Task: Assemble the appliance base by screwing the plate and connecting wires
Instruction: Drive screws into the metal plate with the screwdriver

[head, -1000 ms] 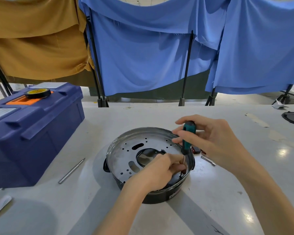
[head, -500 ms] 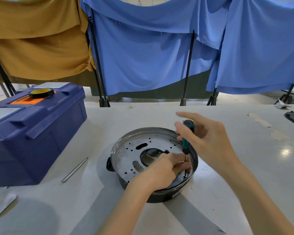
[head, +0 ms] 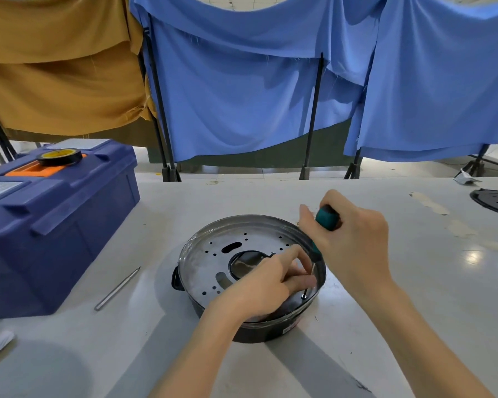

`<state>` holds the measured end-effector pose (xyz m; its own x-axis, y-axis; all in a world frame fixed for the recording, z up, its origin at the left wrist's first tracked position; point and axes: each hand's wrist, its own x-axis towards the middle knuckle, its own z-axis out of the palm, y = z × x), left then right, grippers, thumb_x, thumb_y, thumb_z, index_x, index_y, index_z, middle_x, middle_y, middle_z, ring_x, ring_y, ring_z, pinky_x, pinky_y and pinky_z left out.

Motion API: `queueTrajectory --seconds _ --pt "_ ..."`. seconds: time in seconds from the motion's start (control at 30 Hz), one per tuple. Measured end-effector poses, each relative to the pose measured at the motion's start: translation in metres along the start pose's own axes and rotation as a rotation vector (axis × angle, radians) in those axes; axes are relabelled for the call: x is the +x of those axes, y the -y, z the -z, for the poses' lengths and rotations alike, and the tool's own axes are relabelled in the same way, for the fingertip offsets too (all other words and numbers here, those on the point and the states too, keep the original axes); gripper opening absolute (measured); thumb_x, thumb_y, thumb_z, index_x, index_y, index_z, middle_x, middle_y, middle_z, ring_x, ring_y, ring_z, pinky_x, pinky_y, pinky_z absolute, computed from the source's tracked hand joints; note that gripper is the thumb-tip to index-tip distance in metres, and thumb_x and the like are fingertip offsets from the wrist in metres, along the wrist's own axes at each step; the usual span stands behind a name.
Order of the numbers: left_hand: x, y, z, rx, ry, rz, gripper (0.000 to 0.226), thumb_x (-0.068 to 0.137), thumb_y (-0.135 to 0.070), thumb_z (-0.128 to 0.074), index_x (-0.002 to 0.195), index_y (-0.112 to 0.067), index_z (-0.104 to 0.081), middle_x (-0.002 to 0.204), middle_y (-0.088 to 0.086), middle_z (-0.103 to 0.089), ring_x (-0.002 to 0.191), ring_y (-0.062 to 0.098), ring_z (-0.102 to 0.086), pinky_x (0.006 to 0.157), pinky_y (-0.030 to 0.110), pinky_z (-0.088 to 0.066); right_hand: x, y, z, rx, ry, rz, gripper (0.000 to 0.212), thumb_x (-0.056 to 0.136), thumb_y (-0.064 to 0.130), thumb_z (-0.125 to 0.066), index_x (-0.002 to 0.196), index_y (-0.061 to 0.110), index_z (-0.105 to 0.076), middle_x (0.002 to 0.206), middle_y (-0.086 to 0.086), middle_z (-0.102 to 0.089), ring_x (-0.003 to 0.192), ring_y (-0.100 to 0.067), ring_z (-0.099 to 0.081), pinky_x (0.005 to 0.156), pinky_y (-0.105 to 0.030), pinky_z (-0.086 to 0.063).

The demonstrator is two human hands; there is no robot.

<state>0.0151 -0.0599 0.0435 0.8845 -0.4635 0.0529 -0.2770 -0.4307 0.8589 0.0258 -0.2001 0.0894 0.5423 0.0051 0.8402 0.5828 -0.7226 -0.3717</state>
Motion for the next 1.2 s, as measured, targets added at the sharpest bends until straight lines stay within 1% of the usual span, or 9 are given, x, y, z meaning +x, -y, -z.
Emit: queueTrajectory --seconds 0.2,0.3,0.43,0.6,0.77,0.87,1.0,1.13,1.2 --pt "0.004 -0.006 0.002 -0.251 -0.073 -0.042 0.037 0.087 -0.023 -0.072 0.12 -0.02 -0.056 0.103 0.006 -0.073 0.098 0.017 -0.069 0.098 0.045 -0.049 -0.002 0.011 -0.004 -0.102 -0.077 0.092 0.044 0.082 0.042 -0.07 0.061 0.009 -0.049 0.043 0.001 -0.04 0.037 -0.021 -0.034 0.044 -0.018 -0.027" --pt "0.009 -0.013 -0.003 -0.33 -0.21 -0.114 0.028 0.085 -0.013 -0.072 0.111 -0.013 -0.063 0.097 0.009 -0.074 0.094 0.024 -0.071 0.094 0.047 -0.053 0.002 0.011 -0.003 -0.173 -0.098 0.086 0.058 0.081 0.061 -0.063 0.057 0.012 -0.044 0.041 0.0 -0.038 0.036 -0.021 -0.034 0.043 -0.022 -0.028" --pt "0.009 -0.015 -0.008 -0.457 -0.211 -0.149 0.015 0.092 -0.011 -0.065 0.107 -0.009 -0.067 0.095 0.016 -0.074 0.087 0.028 -0.073 0.082 0.029 -0.057 0.005 0.005 0.004 -0.182 0.053 0.061 0.062 0.082 0.073 -0.049 0.057 0.015 -0.044 0.042 0.006 -0.038 0.038 -0.017 -0.036 0.045 -0.023 -0.032" --pt "0.004 -0.012 0.001 -0.52 -0.123 -0.136 0.02 0.097 -0.013 -0.057 0.112 -0.002 -0.065 0.1 0.018 -0.073 0.092 0.032 -0.072 0.088 0.031 -0.056 0.012 -0.01 0.02 0.339 0.336 -0.074 0.019 0.086 0.037 -0.065 0.102 0.031 -0.072 0.079 0.024 -0.067 0.074 -0.004 -0.065 0.069 -0.019 -0.054" --pt "0.002 -0.015 0.003 -0.53 -0.102 -0.134 0.027 0.096 -0.01 -0.058 0.123 -0.008 -0.053 0.097 0.015 -0.075 0.089 0.03 -0.073 0.081 0.025 -0.056 0.009 -0.009 0.015 0.404 0.287 -0.067 0.013 0.078 0.031 -0.074 0.086 0.023 -0.067 0.074 0.017 -0.064 0.074 -0.003 -0.061 0.067 -0.014 -0.049" --pt "0.002 -0.016 0.001 -0.483 -0.136 -0.16 0.03 0.094 -0.009 -0.061 0.122 -0.016 -0.052 0.091 0.011 -0.076 0.083 0.026 -0.074 0.073 0.019 -0.055 0.004 -0.005 0.011 0.419 0.234 -0.124 0.027 0.073 0.043 -0.073 0.081 0.02 -0.061 0.068 0.013 -0.061 0.067 -0.004 -0.057 0.06 -0.012 -0.047" --pt "0.005 -0.016 0.003 -0.44 -0.088 -0.163 0.025 0.098 -0.002 -0.051 0.117 -0.018 -0.059 0.094 0.01 -0.076 0.087 0.028 -0.073 0.083 0.029 -0.057 0.007 -0.006 0.016 0.363 0.215 -0.146 0.043 0.065 0.06 -0.068 0.075 0.022 -0.052 0.065 0.007 -0.058 0.06 -0.012 -0.053 0.053 -0.017 -0.046" --pt "0.003 -0.018 0.004 -0.435 -0.03 -0.16 0.026 0.1 0.002 -0.043 0.113 -0.01 -0.062 0.095 0.011 -0.075 0.091 0.028 -0.072 0.088 0.029 -0.055 0.009 -0.012 0.026 0.42 0.356 -0.075 0.022 0.08 0.042 -0.073 0.1 0.034 -0.069 0.078 0.015 -0.066 0.065 -0.011 -0.063 0.062 -0.019 -0.054" --pt "0.003 -0.019 0.004 -0.447 -0.012 -0.141 0.021 0.099 -0.001 -0.047 0.117 -0.003 -0.058 0.096 0.012 -0.074 0.091 0.026 -0.072 0.085 0.025 -0.054 0.005 -0.013 0.026 0.392 0.296 -0.049 0.011 0.082 0.033 -0.074 0.084 0.023 -0.071 0.071 0.013 -0.066 0.071 -0.011 -0.064 0.063 -0.023 -0.054"
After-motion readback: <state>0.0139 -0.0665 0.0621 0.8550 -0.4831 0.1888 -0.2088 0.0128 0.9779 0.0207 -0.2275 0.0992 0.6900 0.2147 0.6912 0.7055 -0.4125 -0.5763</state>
